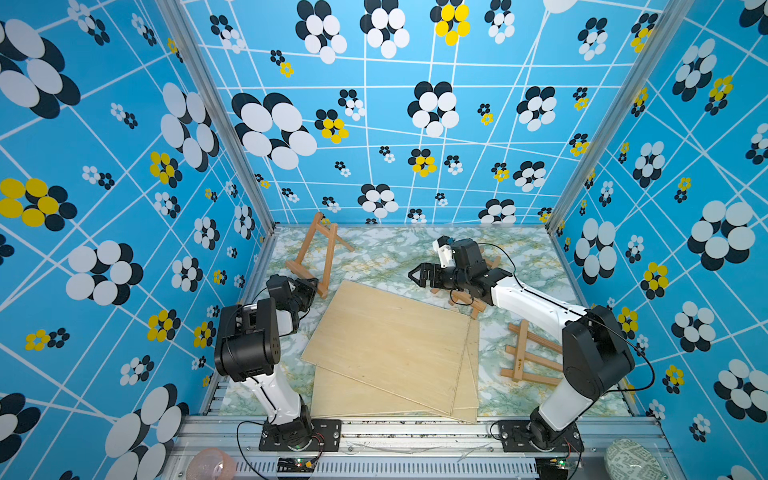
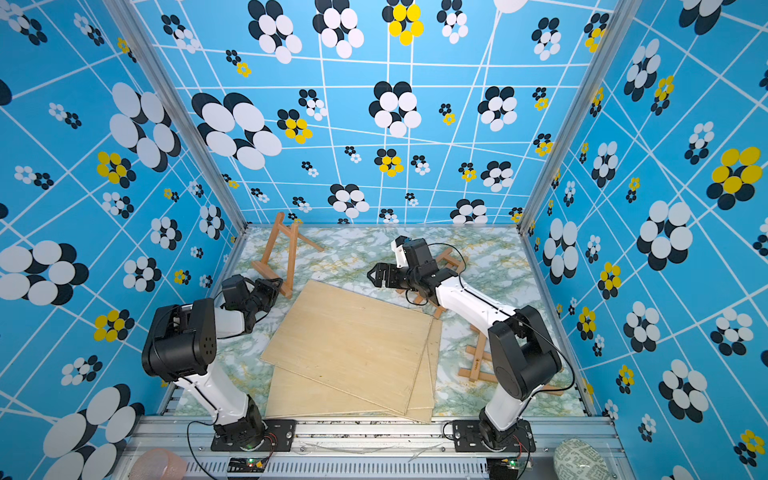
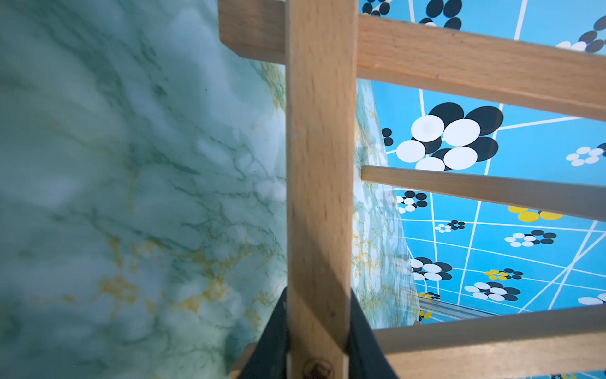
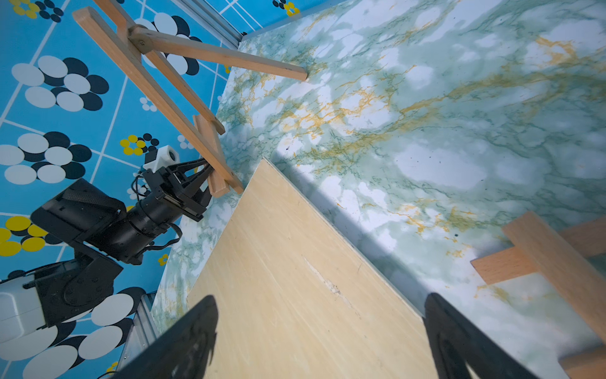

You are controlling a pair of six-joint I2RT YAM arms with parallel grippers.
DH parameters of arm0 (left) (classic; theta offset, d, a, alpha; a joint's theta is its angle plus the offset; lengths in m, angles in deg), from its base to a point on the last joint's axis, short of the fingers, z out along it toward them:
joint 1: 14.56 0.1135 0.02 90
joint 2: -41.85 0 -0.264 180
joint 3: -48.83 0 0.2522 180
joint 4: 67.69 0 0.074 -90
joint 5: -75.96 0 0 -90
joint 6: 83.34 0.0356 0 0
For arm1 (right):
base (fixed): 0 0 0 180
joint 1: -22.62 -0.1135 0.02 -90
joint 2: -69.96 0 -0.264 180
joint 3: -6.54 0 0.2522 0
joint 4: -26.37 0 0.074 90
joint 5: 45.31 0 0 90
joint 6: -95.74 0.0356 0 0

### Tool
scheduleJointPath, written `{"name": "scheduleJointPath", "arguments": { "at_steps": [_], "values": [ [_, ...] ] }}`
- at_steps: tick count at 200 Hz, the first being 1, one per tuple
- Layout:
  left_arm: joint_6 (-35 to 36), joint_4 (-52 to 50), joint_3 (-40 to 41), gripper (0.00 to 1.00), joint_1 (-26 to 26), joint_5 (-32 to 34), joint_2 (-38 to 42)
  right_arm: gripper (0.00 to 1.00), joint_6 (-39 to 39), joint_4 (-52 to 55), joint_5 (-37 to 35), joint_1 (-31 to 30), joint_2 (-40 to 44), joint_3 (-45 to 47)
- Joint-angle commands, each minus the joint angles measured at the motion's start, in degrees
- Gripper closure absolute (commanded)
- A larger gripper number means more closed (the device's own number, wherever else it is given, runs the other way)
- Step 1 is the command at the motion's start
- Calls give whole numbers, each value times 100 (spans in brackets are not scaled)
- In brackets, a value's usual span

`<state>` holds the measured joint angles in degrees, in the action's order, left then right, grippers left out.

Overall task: Assemble the easel
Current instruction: Place the easel at the corner of the board.

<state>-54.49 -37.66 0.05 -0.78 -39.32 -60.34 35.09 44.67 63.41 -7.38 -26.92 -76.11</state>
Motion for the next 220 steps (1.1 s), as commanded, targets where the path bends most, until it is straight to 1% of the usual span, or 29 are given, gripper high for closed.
{"name": "scheduleJointPath", "arguments": {
  "at_steps": [1, 47, 59, 88, 134, 157, 196, 211, 220],
  "values": [
    [-211, 76, 378, 100, 0, 677, -14, 0, 0, 129, 45, -43, 27, 88],
    [-754, 832, 909, 100, -39, 1224, -216, 1, -67, 179, 36, -50, 60, 103],
    [-792, 879, 939, 100, -94, 1307, -270, 0, -82, 171, 34, -50, 70, 120],
    [-921, 952, 1074, 100, -265, 1747, -284, 1, -117, 172, 26, -48, 62, 139],
    [-1469, 1323, 1316, 100, -549, 2383, -372, 0, -143, 137, 39, -50, 3, 138],
    [-1664, 1292, 1356, 100, -689, 2572, -493, 1, -160, 131, 35, -50, 0, 150],
    [-1898, 1409, 1353, 100, -865, 2682, -668, 1, -214, 121, 18, -50, 20, 186],
    [-1957, 1379, 1342, 86, -930, 2711, -688, 1, -210, 122, 9, -50, 36, 195],
    [-1949, 1385, 1352, 81, -947, 2722, -688, 1, -214, 129, 9, -46, 41, 197]
  ]
}}
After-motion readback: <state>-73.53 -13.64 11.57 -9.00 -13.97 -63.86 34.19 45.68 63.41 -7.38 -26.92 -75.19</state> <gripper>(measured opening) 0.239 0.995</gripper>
